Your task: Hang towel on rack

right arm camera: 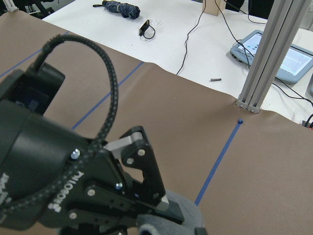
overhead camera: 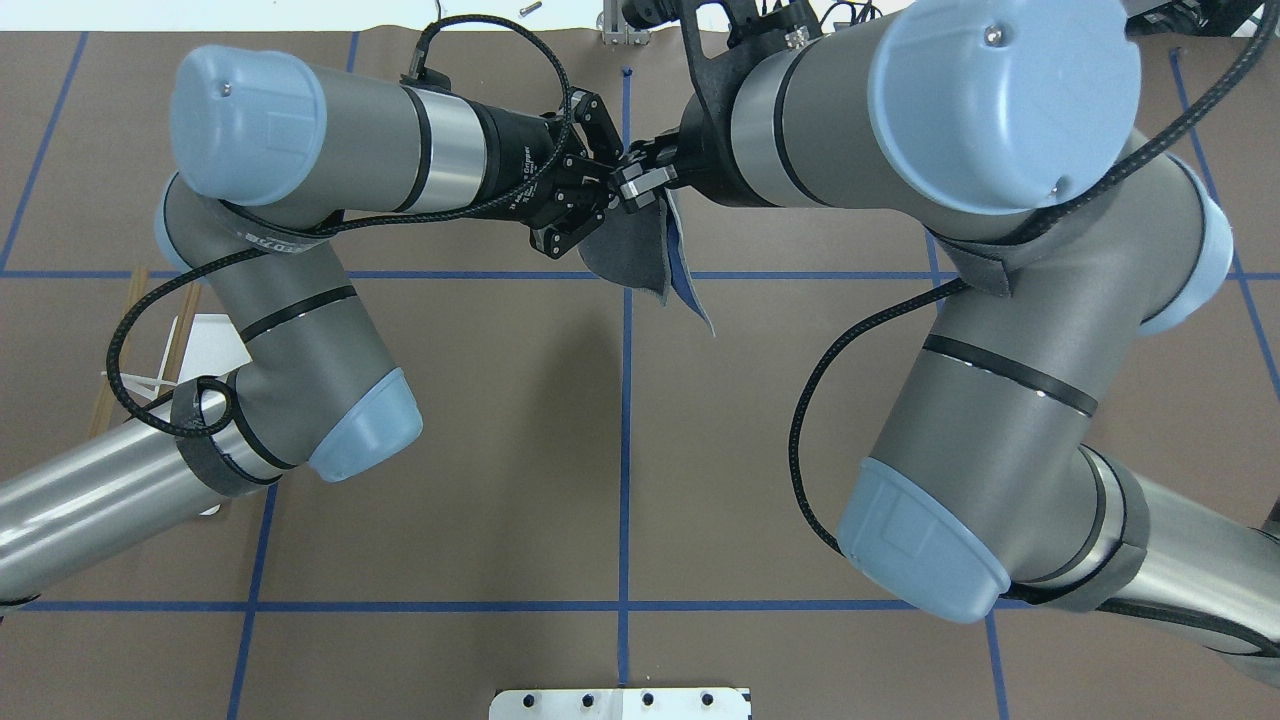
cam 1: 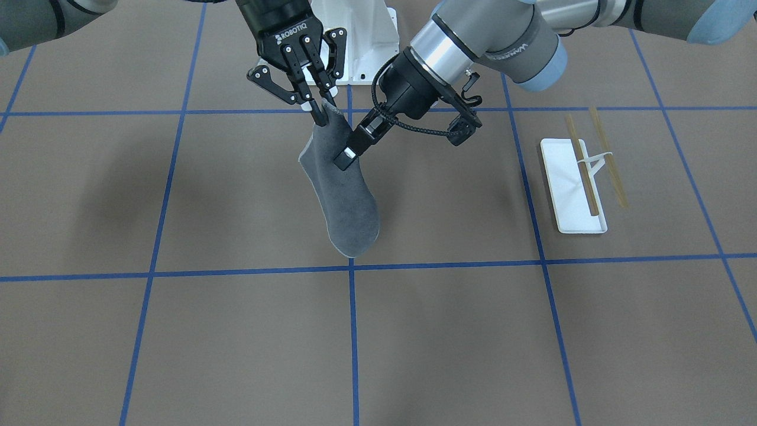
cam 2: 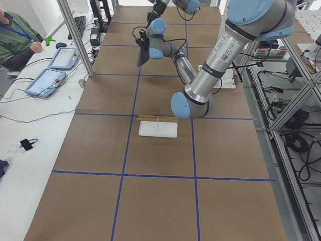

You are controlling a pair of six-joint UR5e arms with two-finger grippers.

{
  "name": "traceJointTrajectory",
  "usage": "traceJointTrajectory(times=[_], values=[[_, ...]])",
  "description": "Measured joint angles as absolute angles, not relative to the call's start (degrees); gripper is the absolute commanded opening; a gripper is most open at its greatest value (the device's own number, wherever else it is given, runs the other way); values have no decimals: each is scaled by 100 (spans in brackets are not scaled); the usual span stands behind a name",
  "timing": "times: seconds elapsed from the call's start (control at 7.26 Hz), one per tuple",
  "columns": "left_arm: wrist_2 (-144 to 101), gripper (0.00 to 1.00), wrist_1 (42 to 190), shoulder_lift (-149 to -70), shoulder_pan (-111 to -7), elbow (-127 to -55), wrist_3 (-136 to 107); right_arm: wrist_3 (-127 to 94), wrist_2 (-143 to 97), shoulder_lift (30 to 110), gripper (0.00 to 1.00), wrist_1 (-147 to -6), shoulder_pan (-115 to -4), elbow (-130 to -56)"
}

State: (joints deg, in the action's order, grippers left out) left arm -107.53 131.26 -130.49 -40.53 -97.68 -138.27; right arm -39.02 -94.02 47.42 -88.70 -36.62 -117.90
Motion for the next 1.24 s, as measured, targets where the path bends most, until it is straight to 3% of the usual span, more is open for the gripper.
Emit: traceJointTrajectory(times=[0.55, 1.24], values=[[-11241, 0, 13031, -12734, -4548, -9867, -12909, -3873, -11109, 5204, 100, -8859, -4816, -11635], [-13417, 0, 13009, -11512, -5512, -10655, -10358, -2189, -12340, 5426, 100, -8878, -6132, -9929]])
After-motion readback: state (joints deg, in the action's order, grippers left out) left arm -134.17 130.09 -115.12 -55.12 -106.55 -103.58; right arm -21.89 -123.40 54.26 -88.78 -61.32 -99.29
